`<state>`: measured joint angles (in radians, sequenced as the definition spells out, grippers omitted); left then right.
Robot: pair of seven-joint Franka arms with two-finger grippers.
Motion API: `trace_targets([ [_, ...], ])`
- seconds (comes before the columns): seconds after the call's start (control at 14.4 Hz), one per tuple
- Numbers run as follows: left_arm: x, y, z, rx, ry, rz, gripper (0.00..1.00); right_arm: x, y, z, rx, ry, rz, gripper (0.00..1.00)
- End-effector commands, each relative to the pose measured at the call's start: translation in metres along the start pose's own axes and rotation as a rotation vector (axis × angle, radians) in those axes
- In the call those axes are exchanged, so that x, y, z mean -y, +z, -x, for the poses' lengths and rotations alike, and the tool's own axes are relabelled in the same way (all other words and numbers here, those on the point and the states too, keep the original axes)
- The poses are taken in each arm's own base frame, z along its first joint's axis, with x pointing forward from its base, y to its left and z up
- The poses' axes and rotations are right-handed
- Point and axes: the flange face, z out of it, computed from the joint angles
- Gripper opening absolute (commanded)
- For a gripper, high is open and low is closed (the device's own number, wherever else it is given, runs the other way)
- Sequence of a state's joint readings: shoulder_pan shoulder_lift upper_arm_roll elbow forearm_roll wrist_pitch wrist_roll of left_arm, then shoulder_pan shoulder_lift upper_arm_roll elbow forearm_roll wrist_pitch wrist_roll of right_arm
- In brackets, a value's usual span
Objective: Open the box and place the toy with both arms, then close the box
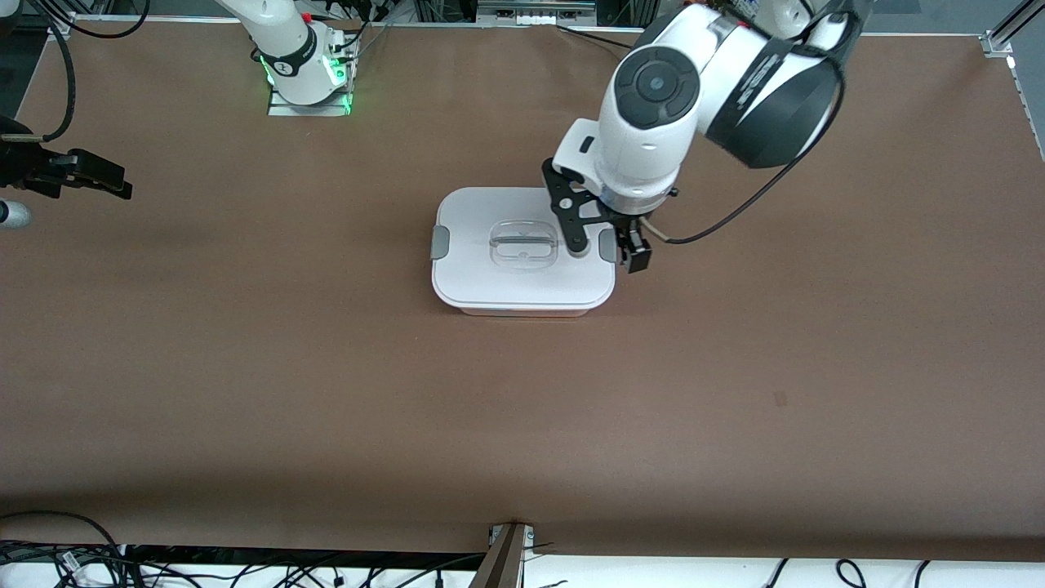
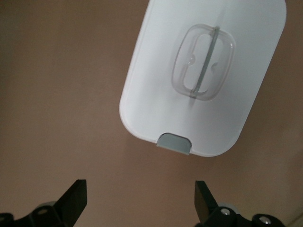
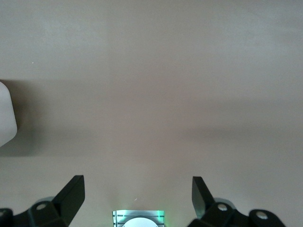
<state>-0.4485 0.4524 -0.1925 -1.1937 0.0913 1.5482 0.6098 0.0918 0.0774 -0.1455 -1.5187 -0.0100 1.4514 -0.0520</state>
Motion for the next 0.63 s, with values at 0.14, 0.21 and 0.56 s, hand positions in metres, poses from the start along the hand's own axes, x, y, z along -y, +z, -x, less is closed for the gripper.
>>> trace_targets([
  [0.14, 0.038, -0.052, 0.099, -0.011, -0.296, -0.030, 1.00, -0.004, -0.005, -0.004, -0.008, -0.012, 0.003, 1.00],
  [0.21, 0.045, -0.058, 0.138, -0.026, -0.401, -0.006, 1.00, -0.003, -0.005, -0.004, -0.008, -0.012, 0.002, 1.00],
  [0.56, 0.072, -0.071, 0.265, -0.141, -0.918, -0.067, 1.00, -0.005, -0.004, -0.005, -0.008, -0.006, 0.002, 1.00],
])
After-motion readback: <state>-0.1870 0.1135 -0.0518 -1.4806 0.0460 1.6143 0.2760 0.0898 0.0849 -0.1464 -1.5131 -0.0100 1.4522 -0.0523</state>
